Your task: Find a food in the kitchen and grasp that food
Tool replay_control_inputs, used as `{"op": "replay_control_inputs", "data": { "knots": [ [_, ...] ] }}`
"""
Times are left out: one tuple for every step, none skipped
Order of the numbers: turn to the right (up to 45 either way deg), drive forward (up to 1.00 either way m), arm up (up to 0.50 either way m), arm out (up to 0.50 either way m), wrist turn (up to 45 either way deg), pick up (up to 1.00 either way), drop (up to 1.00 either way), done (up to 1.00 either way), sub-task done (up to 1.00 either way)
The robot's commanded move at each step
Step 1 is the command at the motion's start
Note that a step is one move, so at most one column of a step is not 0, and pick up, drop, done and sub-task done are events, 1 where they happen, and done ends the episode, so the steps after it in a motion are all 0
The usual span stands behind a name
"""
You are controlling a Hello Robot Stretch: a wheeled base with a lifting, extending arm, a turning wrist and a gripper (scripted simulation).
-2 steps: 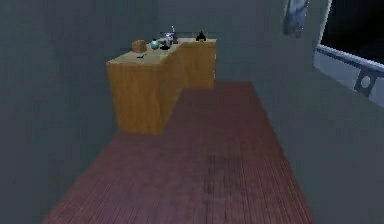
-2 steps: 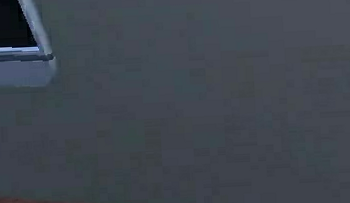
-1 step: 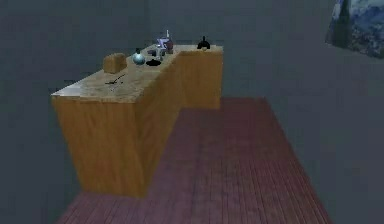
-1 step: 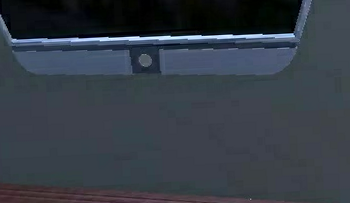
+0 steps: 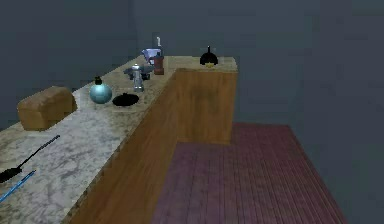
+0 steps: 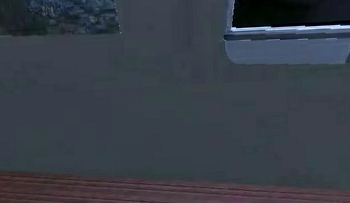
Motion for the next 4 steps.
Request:
{"op": "replay_control_inputs", "data": {
  "knots": [
    [15.0,0.00,0.00,0.00,0.0,0.00,0.00,0.00,0.00],
    [0.0,0.20,0.00,0.00,0.0,0.00,0.00,0.00,0.00],
    [-45.0,0.00,0.00,0.00,0.0,0.00,0.00,0.00,0.00],
    [-45.0,0.00,0.00,0.00,0.0,0.00,0.00,0.00,0.00]
  ]
}}
